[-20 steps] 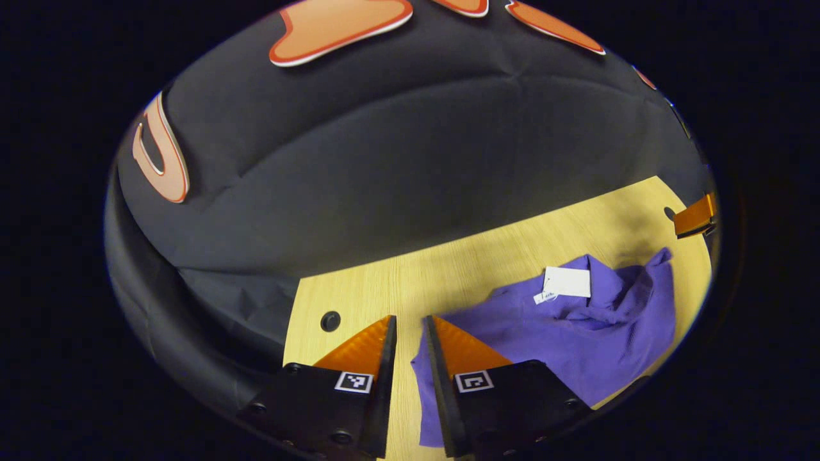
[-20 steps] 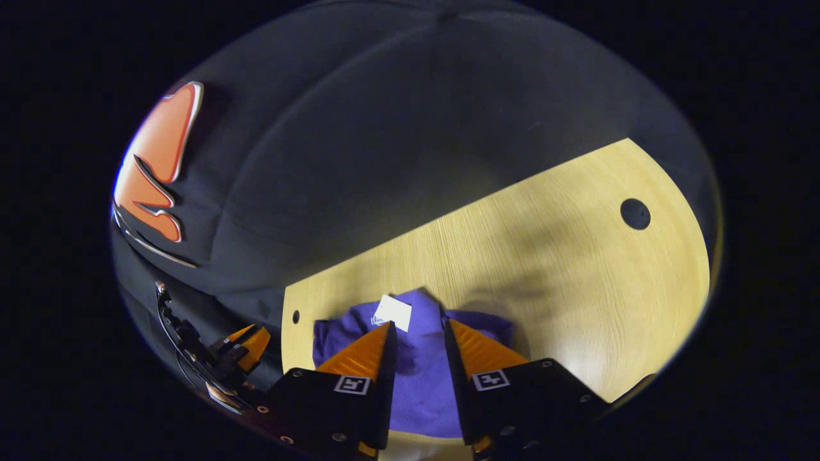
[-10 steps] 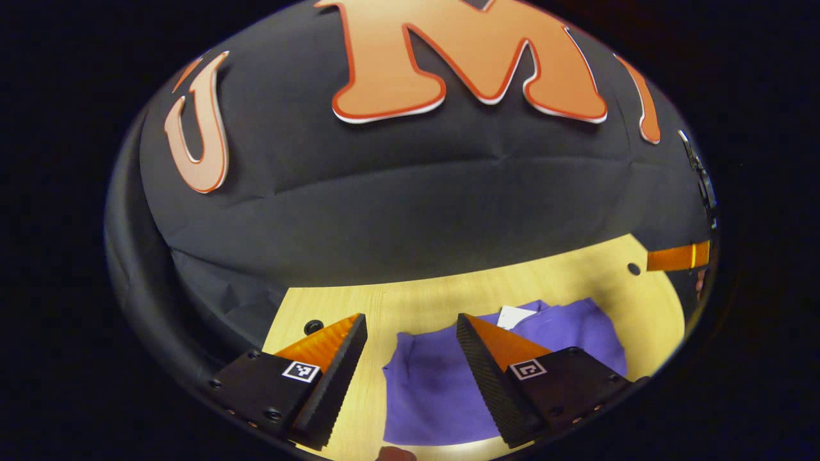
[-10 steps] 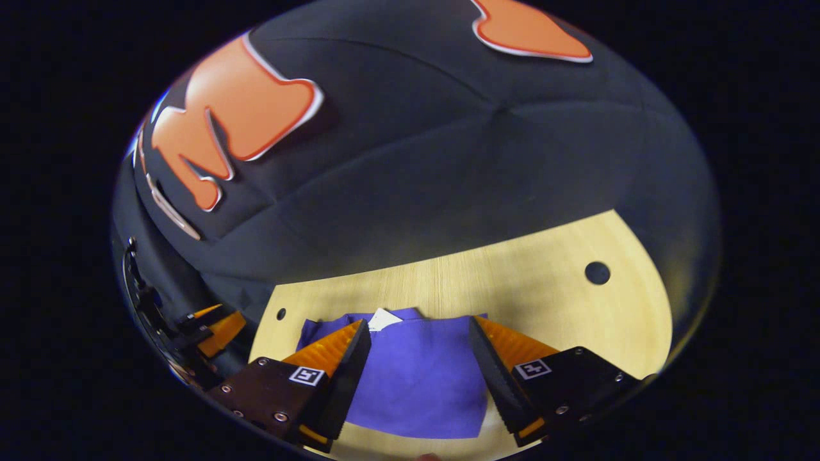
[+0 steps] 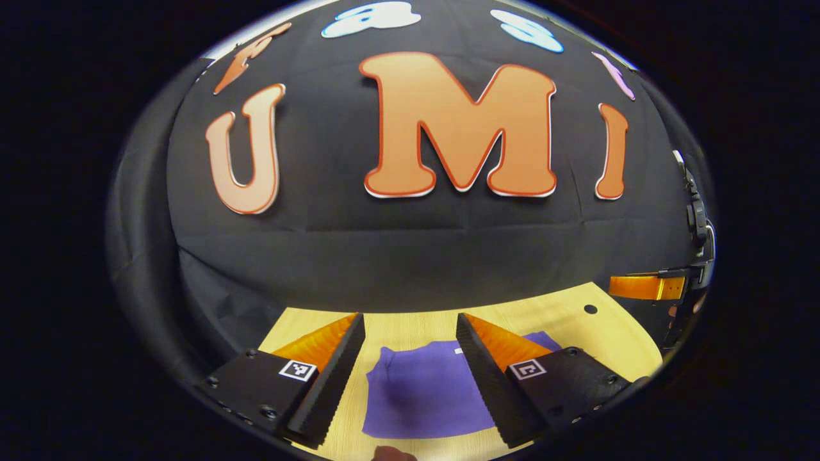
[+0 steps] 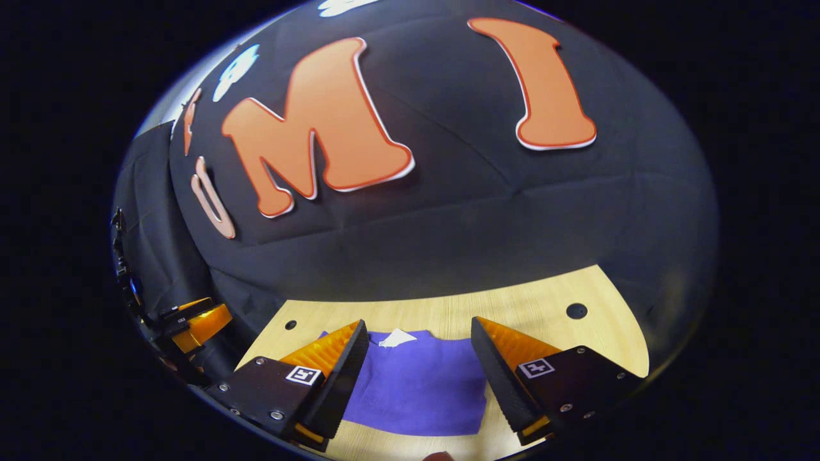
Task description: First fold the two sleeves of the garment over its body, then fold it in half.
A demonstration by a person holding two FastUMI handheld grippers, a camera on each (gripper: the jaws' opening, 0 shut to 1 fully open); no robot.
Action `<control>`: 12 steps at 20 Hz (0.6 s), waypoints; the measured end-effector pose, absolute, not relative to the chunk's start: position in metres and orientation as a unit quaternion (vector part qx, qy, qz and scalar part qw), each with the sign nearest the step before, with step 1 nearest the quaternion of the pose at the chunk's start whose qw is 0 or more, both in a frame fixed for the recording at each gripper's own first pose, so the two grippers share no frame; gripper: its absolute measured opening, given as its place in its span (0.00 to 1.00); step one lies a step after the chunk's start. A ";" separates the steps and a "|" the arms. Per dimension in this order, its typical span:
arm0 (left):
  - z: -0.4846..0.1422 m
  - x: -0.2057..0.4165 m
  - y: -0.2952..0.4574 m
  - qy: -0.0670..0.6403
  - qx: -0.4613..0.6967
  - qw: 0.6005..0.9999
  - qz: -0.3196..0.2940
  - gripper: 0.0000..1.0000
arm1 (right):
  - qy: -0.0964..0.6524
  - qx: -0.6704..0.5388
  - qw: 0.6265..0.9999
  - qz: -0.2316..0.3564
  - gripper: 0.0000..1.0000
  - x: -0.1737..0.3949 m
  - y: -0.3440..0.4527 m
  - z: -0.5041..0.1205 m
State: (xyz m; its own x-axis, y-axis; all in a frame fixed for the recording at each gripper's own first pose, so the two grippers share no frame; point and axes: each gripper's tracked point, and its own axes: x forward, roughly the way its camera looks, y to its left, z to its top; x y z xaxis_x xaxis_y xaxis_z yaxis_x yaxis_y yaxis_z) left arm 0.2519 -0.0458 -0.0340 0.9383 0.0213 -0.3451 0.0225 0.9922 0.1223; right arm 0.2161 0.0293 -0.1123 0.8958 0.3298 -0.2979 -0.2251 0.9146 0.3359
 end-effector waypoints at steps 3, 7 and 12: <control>0.005 0.224 -0.049 0.115 0.031 0.993 -0.015 0.94 | 0.145 0.123 0.972 0.138 0.95 0.197 0.036 -0.090; 0.054 0.185 -0.055 0.051 0.025 0.998 -0.032 0.95 | 0.098 0.118 0.978 0.143 0.95 0.164 0.048 -0.054; 0.058 0.144 -0.051 0.032 0.037 0.999 -0.023 0.95 | 0.057 0.088 0.985 0.135 1.00 0.126 0.059 -0.034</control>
State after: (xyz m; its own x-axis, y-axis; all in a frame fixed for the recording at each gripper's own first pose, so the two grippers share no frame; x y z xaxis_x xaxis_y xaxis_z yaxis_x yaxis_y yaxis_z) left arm 0.1437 -0.0510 0.0575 0.9970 -0.0427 -0.0648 0.0474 0.9962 0.0731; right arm 0.1259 0.0594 -0.0342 0.9571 0.2760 -0.0884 -0.2561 0.9482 0.1879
